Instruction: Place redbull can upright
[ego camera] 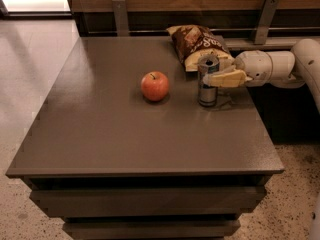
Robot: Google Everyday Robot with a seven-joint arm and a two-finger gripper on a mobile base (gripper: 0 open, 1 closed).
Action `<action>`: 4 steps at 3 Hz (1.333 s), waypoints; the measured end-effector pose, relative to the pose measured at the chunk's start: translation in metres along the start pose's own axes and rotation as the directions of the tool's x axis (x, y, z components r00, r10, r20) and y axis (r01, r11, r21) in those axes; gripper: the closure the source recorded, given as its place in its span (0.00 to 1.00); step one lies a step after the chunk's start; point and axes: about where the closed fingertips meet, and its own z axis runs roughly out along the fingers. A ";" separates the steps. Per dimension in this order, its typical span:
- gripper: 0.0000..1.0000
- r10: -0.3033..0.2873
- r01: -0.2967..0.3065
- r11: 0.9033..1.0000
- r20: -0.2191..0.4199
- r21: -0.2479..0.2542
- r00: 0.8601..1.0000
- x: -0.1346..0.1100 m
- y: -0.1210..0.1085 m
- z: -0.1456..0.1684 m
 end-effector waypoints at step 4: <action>0.59 -0.029 0.030 1.000 0.033 -0.008 0.999 -0.002 -0.002 0.000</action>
Offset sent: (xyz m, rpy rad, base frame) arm -0.0023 -0.0077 -0.0027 0.0367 -0.0273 0.0330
